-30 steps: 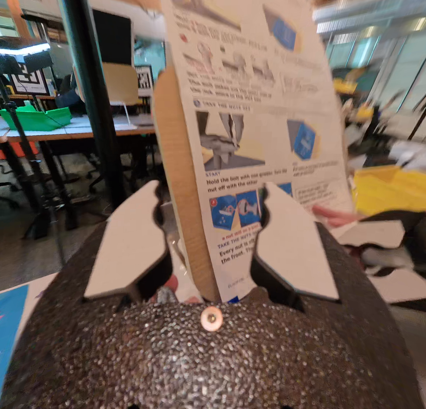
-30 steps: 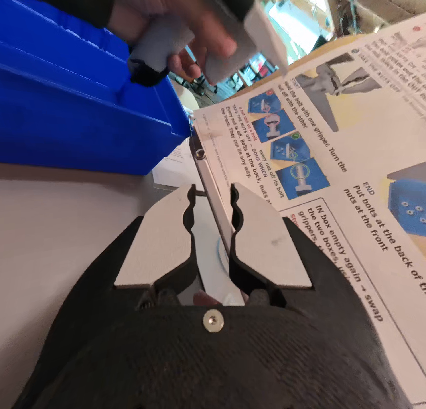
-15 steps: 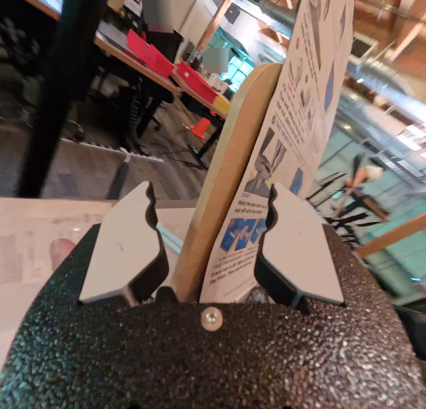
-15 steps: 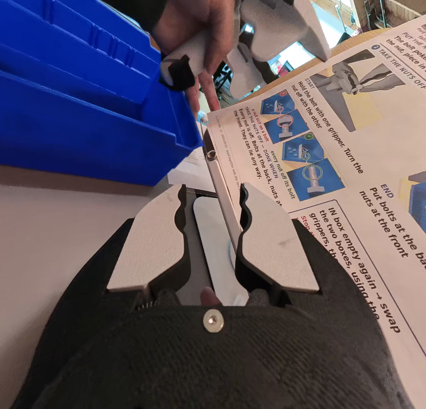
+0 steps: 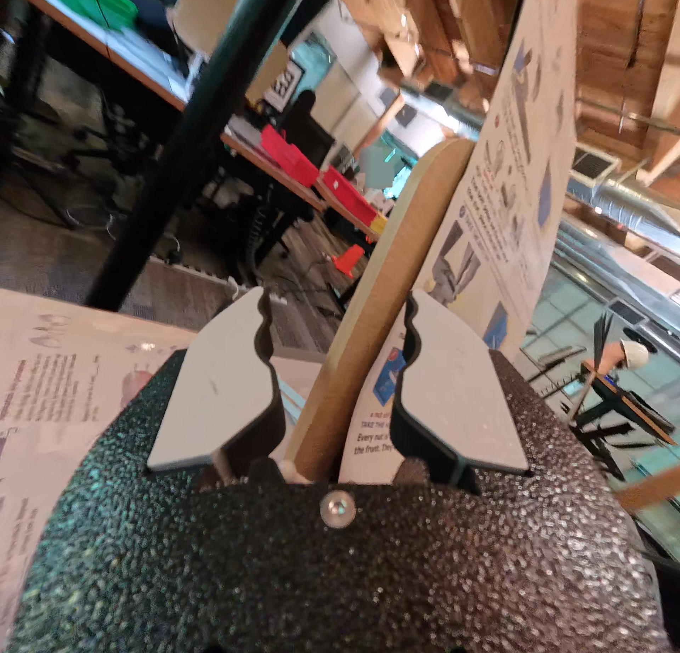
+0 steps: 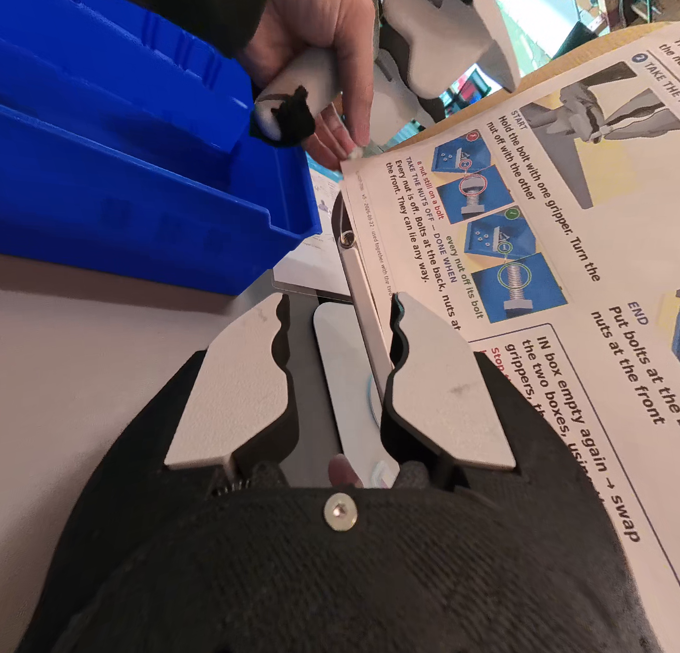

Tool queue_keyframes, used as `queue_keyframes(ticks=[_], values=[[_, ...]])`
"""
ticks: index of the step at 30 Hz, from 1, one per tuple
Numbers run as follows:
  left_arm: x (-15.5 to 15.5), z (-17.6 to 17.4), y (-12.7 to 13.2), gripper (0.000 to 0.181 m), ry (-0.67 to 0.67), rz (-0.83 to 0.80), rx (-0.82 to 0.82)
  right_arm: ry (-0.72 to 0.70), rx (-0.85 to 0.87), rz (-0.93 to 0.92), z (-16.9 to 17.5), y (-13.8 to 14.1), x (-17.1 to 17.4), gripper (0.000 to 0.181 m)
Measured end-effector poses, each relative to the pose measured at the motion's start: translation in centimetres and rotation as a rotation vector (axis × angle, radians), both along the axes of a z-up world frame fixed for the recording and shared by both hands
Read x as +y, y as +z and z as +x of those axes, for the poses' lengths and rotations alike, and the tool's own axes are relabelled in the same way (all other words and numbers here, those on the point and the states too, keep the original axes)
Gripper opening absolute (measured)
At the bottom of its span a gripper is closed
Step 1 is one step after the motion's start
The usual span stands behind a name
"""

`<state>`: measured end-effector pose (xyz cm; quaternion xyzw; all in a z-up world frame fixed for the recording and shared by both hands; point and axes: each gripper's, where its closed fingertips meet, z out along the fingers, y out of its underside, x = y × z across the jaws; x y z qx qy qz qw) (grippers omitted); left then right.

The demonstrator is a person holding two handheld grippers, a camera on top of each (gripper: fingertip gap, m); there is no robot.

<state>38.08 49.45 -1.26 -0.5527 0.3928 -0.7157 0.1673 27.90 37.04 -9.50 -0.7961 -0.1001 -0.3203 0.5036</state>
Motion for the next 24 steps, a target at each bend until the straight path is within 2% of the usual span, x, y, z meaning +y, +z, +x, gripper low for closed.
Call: queue_keyframes(ticks=[3, 5, 8, 12, 14, 16, 21, 24], values=[[0.7, -0.9, 2.0, 0.069, 0.121, -0.033, -0.145, 0.003, -0.002, -0.028, -0.1, -0.3, 0.1, 0.056], [1.0, -1.2, 2.9, 0.076, 0.191, -0.052, -0.211, -0.005, 0.004, -0.039, -0.1, -0.4, 0.2, 0.057], [1.2, -0.7, 2.4, 0.081, 0.210, -0.070, -0.202, -0.022, 0.021, -0.062, 0.0, -0.6, 0.3, 0.061], [2.6, -1.2, 2.4, 0.083, 0.195, -0.282, -0.254, -0.080, 0.028, -0.129, 1.0, -1.3, -0.4, 0.066], [2.4, -1.7, 2.6, 0.089, 0.168, -0.297, -0.295, -0.091, 0.040, -0.142, 1.6, -1.8, -0.8, 0.071], [1.3, -1.6, 2.7, 0.104, 0.123, -0.218, -0.290, -0.091, 0.067, -0.096, 1.6, -1.4, -0.7, 0.070], [0.2, 1.1, 0.1, 0.086, 0.212, 0.141, 0.008, -0.096, 0.070, -0.067, 1.8, -1.2, -0.6, 0.068], [0.5, 1.0, 0.1, 0.102, 0.292, 0.246, 0.041, -0.086, 0.076, -0.059, 1.8, -1.2, -0.6, 0.069]])
